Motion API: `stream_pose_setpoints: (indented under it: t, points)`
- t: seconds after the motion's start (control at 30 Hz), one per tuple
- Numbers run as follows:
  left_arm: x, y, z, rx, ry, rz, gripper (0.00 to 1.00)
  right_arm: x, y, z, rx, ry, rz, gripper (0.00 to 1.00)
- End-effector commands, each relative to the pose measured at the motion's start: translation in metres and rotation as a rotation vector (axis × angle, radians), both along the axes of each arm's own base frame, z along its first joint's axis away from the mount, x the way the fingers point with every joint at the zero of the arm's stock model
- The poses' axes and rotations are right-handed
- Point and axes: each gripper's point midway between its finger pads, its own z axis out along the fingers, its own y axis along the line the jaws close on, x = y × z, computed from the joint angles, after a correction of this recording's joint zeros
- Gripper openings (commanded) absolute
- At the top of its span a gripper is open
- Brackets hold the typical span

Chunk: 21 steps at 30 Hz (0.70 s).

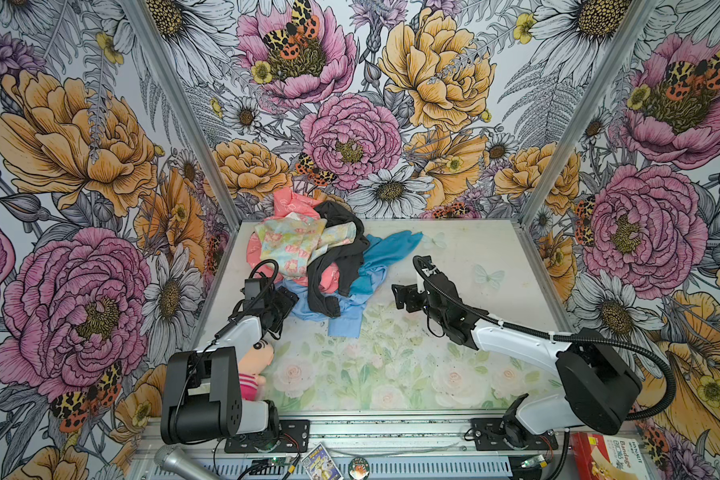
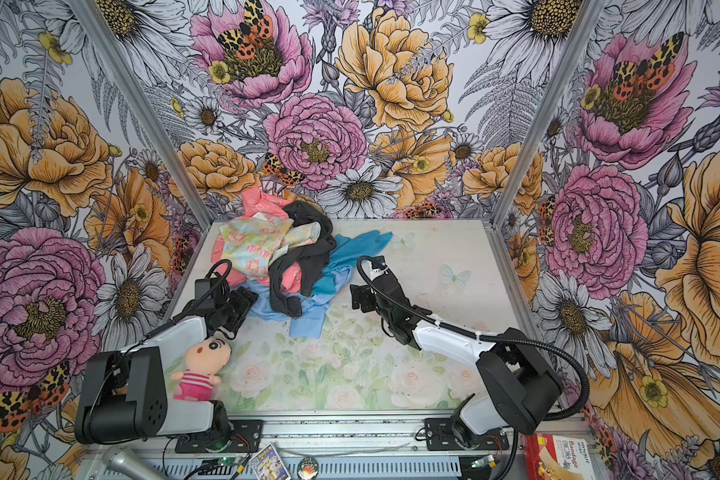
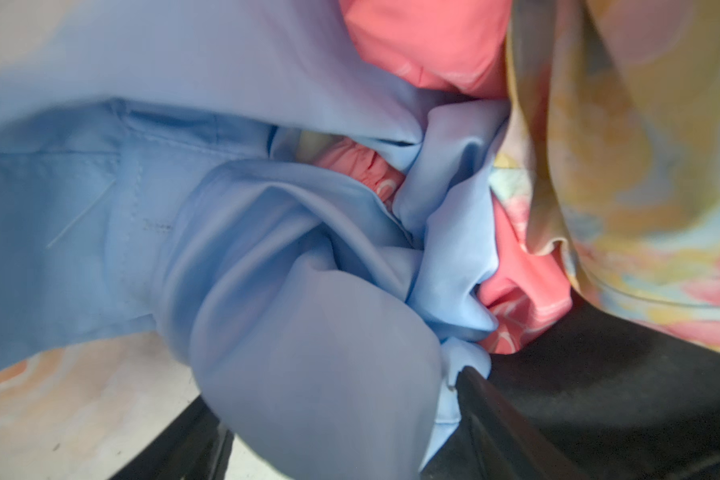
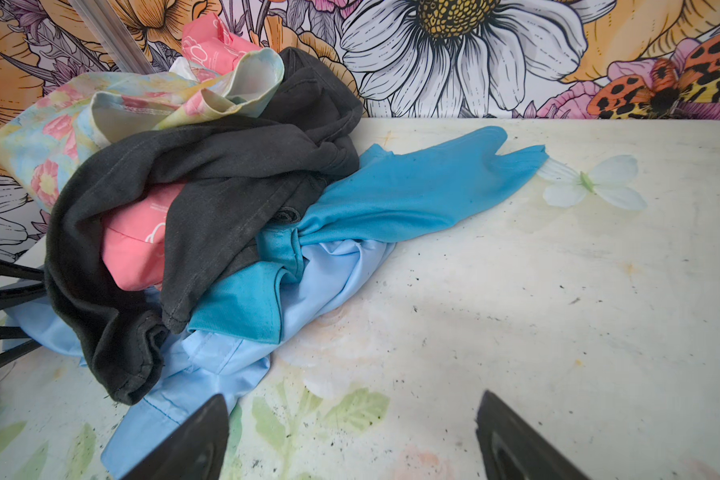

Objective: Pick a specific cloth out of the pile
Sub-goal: 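Lower the left gripper onto the light blue shirt while the right arm reaches in, then grasp the light blue shirt with the left gripper and lift it up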

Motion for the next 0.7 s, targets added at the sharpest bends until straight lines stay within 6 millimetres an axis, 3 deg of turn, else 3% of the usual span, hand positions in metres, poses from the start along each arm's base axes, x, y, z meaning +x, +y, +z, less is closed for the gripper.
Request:
stream_pose_setpoints:
  t: [0.0, 0.17, 0.3, 0.37, 0.53, 0.67]
  points:
    - [0.012, 0.003, 0.006, 0.046, -0.052, 0.011, 0.75, -0.007, -0.002, 0.002, -0.006, -0.008, 0.005, 0.94]
    - [0.015, -0.008, 0.007, 0.053, -0.064, -0.009, 0.54, -0.009, -0.007, -0.002, -0.016, -0.006, -0.005, 0.94]
    - [0.016, -0.016, 0.014, 0.041, -0.113, -0.025, 0.14, -0.011, -0.010, -0.002, -0.022, -0.010, -0.008, 0.94]
    - [0.017, -0.017, 0.019, 0.045, -0.135, -0.023, 0.00, -0.012, -0.011, -0.002, -0.025, -0.012, -0.012, 0.94]
    - [0.018, -0.015, 0.043, 0.075, -0.207, -0.015, 0.00, -0.013, -0.014, -0.004, -0.029, -0.012, -0.017, 0.94]
    - [0.020, -0.011, 0.075, 0.112, -0.267, -0.016, 0.00, -0.014, -0.016, -0.001, -0.029, -0.020, -0.022, 0.94]
